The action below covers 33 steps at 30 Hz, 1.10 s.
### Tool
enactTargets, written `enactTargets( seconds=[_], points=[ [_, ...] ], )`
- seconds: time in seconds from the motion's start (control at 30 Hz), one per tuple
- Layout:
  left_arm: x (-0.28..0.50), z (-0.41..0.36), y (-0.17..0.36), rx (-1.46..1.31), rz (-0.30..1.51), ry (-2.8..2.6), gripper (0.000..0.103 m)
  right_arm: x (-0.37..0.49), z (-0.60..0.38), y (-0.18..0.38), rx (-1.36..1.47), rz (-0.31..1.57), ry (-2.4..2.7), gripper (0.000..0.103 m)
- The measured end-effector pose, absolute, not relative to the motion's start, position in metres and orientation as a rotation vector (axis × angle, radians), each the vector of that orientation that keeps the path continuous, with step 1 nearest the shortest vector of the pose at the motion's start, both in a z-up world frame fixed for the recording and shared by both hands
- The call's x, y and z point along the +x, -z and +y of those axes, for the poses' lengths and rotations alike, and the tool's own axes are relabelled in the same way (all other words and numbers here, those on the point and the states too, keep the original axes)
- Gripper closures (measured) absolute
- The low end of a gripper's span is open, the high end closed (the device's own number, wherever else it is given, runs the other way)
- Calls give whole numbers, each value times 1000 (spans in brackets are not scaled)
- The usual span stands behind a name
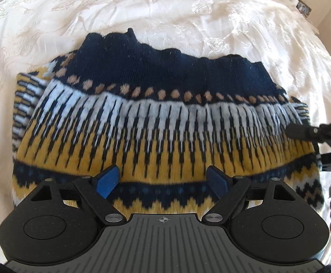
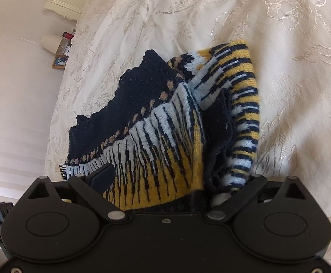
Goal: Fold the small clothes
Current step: 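Fold the held side over the sweater body with the right tool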
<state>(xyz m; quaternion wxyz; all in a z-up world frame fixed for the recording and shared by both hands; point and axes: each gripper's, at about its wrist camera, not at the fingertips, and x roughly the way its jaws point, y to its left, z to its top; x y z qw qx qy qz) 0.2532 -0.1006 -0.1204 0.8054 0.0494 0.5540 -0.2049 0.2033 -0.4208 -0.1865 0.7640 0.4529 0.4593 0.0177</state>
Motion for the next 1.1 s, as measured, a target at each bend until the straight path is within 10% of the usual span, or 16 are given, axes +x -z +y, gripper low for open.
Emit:
enactTargets(
  seconds=[0.1, 0.2, 0.7, 1.1],
  points=[
    [240, -91, 128, 107, 1216, 431, 20, 202, -418, 181, 893, 1054, 17, 57],
    [237, -82, 128, 99, 1222, 446, 20, 201, -416, 170, 853, 1069, 42, 70],
    [233, 24, 67, -35, 1133, 393, 20, 254, -296, 54, 543, 1057, -54, 72],
    [211, 108, 70, -92, 1173, 320, 20, 330, -154, 85, 350, 1180, -171, 72]
  ],
)
